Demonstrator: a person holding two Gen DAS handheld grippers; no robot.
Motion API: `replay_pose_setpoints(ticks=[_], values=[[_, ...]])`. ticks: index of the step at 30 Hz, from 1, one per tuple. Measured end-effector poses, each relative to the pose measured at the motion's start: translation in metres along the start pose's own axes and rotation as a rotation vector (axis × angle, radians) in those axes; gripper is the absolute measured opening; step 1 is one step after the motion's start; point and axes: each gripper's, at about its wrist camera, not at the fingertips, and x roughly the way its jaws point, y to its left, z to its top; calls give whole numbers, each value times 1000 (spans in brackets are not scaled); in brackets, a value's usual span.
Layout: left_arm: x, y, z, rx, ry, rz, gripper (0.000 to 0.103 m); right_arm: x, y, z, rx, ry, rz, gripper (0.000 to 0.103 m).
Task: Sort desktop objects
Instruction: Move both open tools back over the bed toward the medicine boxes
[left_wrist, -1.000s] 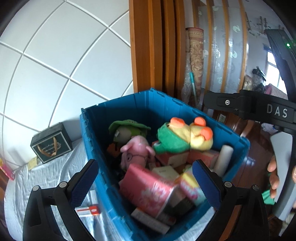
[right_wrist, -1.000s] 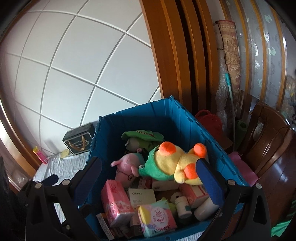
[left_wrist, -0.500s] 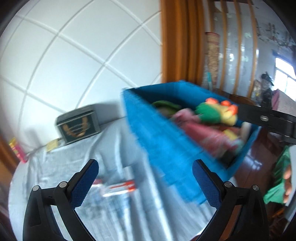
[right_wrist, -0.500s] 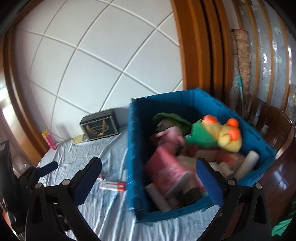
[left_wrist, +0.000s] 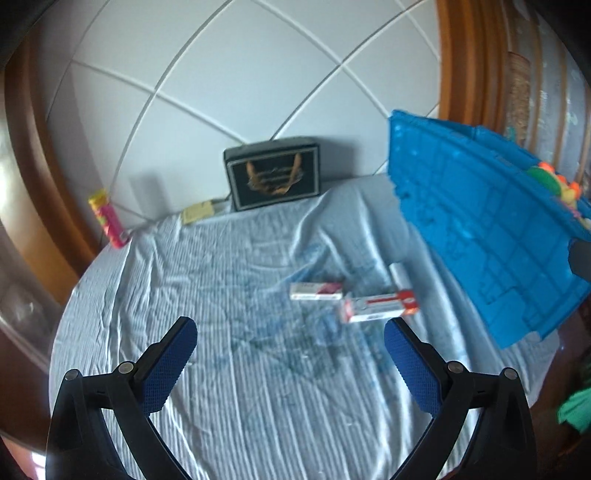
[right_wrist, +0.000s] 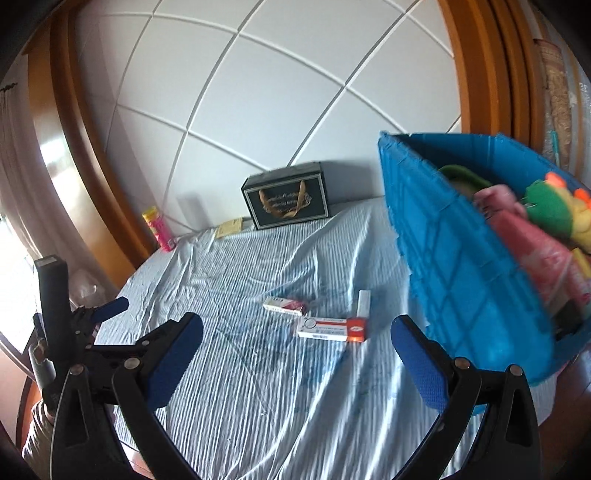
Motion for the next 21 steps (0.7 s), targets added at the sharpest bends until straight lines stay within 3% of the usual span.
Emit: replay_pose_setpoints(ticks=[5, 10, 17, 21], values=[[49, 19, -8, -54, 72, 26, 103, 66, 6, -12, -50, 93, -11, 103], [105, 16, -5, -28, 131, 61, 102, 130, -11, -17, -43, 154, -9, 103], [187, 6, -22, -21, 251, 40, 102, 223, -35, -41, -17, 298, -35, 103], [223, 3, -13, -3, 276, 31, 102, 247, -46, -52, -8, 333, -75, 103]])
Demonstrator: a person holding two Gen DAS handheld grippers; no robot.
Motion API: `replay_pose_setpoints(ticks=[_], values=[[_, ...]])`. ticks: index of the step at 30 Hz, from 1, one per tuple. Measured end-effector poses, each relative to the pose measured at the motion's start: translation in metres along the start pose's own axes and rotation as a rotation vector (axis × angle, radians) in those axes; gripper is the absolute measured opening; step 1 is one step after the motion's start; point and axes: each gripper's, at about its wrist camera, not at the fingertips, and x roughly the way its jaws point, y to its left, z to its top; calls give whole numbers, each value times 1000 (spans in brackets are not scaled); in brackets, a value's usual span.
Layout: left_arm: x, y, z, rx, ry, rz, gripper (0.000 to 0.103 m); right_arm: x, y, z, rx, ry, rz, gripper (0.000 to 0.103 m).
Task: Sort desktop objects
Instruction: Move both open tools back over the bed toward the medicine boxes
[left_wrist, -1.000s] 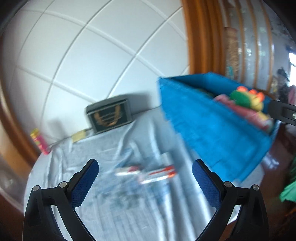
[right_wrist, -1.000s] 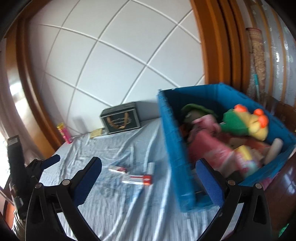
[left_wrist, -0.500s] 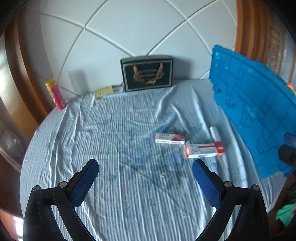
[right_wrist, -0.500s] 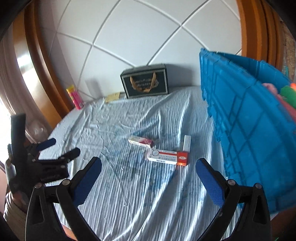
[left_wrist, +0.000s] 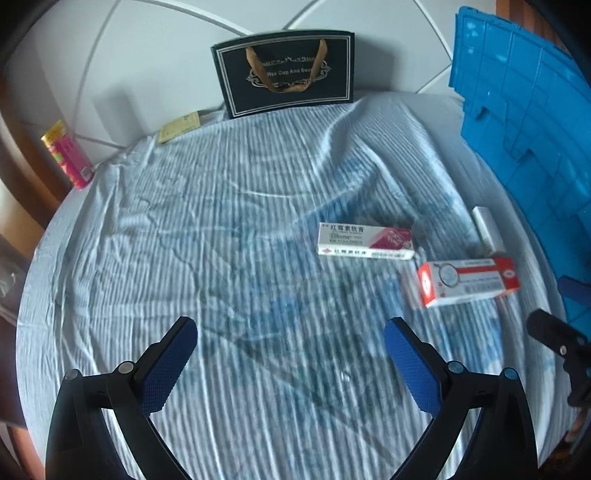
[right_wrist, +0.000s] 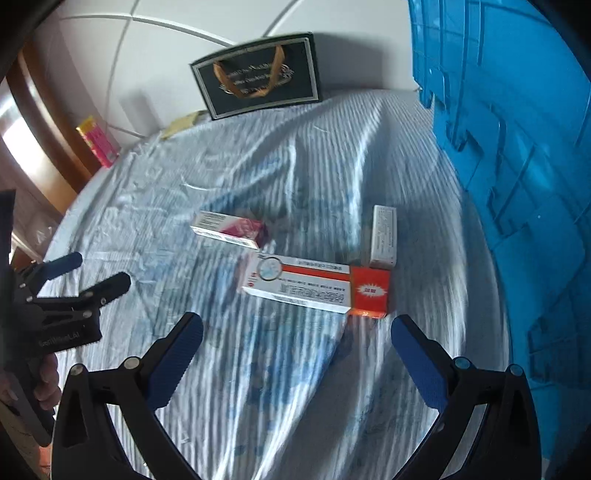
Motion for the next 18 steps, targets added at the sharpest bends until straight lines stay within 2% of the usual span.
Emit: replay_pose_setpoints(ticks=[4, 6, 11, 12, 15, 18], values=[[35, -12, 34, 69, -6, 15, 102, 9, -21, -2, 94, 18, -27, 103], [53, -18, 54, 103, -13, 7, 98, 14, -31, -5, 142, 42, -56, 103], [101, -27, 87, 178, 1, 6, 79, 25, -44, -18, 238, 96, -131, 101], [110, -28, 91, 187, 7, 11, 72, 28, -43, -19, 240, 99, -139, 91], [133, -27, 91, 176, 52, 11, 64, 41, -39, -18, 241, 122, -146, 66], [124, -23, 76, 169, 40, -28, 64, 59, -37, -10, 239, 147, -163, 64]])
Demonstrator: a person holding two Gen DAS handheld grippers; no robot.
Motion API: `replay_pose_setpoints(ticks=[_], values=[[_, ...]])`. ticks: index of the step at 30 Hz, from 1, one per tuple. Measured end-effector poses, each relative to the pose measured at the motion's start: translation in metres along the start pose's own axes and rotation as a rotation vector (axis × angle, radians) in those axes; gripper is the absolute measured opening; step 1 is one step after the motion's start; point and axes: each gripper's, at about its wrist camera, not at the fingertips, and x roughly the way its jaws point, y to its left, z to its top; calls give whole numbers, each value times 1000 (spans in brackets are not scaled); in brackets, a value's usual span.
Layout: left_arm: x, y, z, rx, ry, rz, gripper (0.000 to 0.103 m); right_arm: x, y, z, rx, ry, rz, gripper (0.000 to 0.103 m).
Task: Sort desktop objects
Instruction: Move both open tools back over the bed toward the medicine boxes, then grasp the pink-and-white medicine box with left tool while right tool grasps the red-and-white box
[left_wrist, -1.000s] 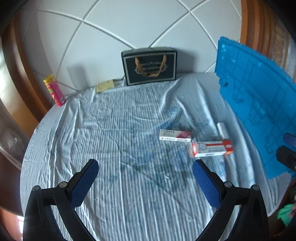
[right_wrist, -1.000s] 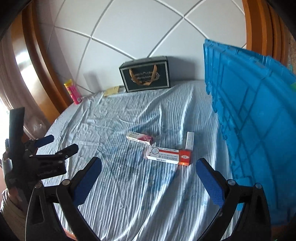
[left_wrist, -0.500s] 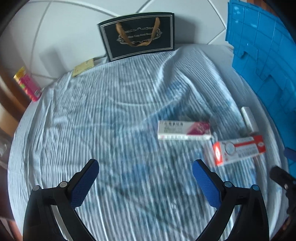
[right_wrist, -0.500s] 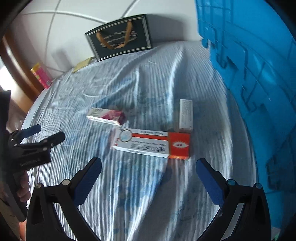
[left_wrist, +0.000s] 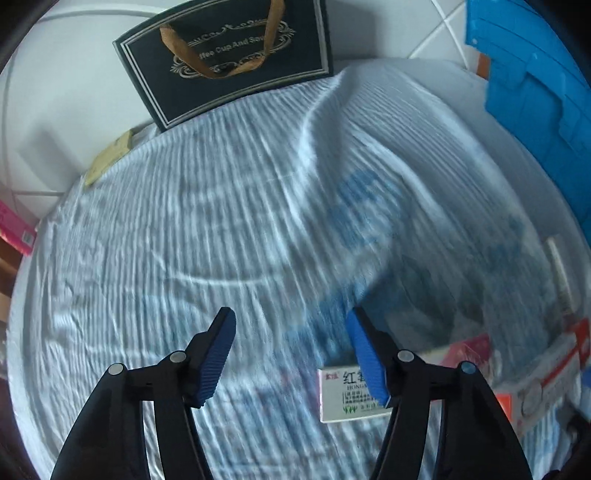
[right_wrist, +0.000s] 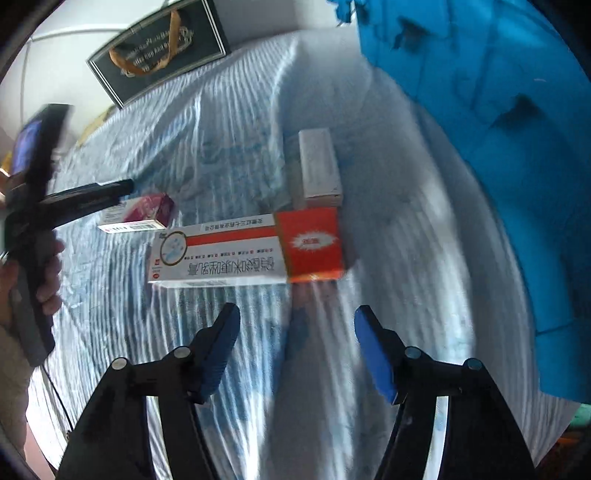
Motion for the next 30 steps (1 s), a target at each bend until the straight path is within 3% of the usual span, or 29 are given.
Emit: replay_pose_setpoints(ticks=[8, 10, 14, 22, 23, 24, 25, 30], values=[[-25, 5, -52, -10, 64, -121, 64, 21, 13, 49, -32, -52, -45, 64], [-31, 9, -54, -46, 66, -144, 65, 16, 16, 52, -40, -63, -44, 64], [-42, 8, -49, -64, 18, -161, 80, 0, 16, 45, -52, -94, -26, 64], [-38, -36, -46, 5, 18, -149, 82, -14, -11, 54, -60, -136, -62, 64], [-38, -38, -47, 2, 16, -148, 75, -12, -12, 57, -61, -139, -62, 64], [-37, -40, -49, -1, 24, -136, 53, -9, -12, 59, -69, -138, -58, 64], [-34, -40, -50, -8, 38, -118, 43, -7, -10, 62, -85, -138, -50, 64], [-27, -24, -53, -109, 59, -85, 27, 3, 7, 78, -175, -168, -12, 66]])
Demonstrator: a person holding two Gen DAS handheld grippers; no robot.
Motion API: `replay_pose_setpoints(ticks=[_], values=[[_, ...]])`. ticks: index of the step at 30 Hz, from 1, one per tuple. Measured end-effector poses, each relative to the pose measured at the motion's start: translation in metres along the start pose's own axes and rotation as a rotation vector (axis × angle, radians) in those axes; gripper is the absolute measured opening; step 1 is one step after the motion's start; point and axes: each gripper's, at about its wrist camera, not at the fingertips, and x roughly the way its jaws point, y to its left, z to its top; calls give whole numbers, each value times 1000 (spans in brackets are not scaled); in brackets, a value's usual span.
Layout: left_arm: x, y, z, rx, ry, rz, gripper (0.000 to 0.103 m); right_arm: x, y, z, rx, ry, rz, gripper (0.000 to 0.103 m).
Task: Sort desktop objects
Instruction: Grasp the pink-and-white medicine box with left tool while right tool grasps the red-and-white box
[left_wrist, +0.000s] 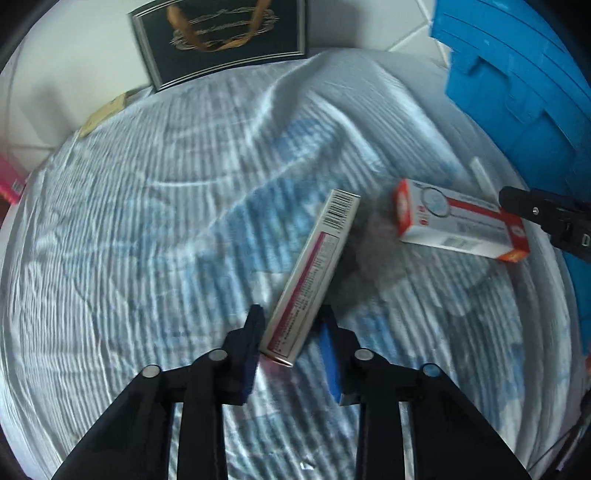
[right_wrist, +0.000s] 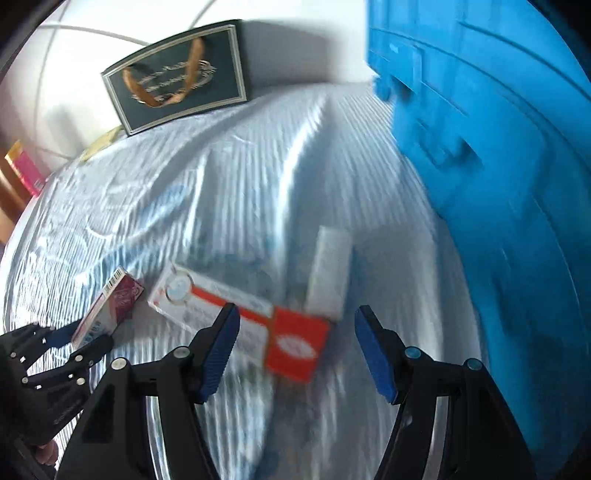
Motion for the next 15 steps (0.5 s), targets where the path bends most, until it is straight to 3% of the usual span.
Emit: replay_pose_setpoints(ticks=[3, 7, 11, 13, 15], values=[[1, 8, -3, -32, 1, 20, 23, 19, -3, 9, 5, 42, 4, 73], [-3, 12, -13, -62, 14, 30, 21, 31, -5, -1, 77, 180, 154, 79], [-7, 11, -20, -66, 20, 37, 20, 24, 20, -26, -15, 273, 266, 85], [-8, 12, -20, -61, 18, 35, 20, 13, 29, -36, -45, 270, 307, 85], [-8, 16, -20, -64, 16, 32, 21, 3, 27, -32, -50, 205, 264, 85]])
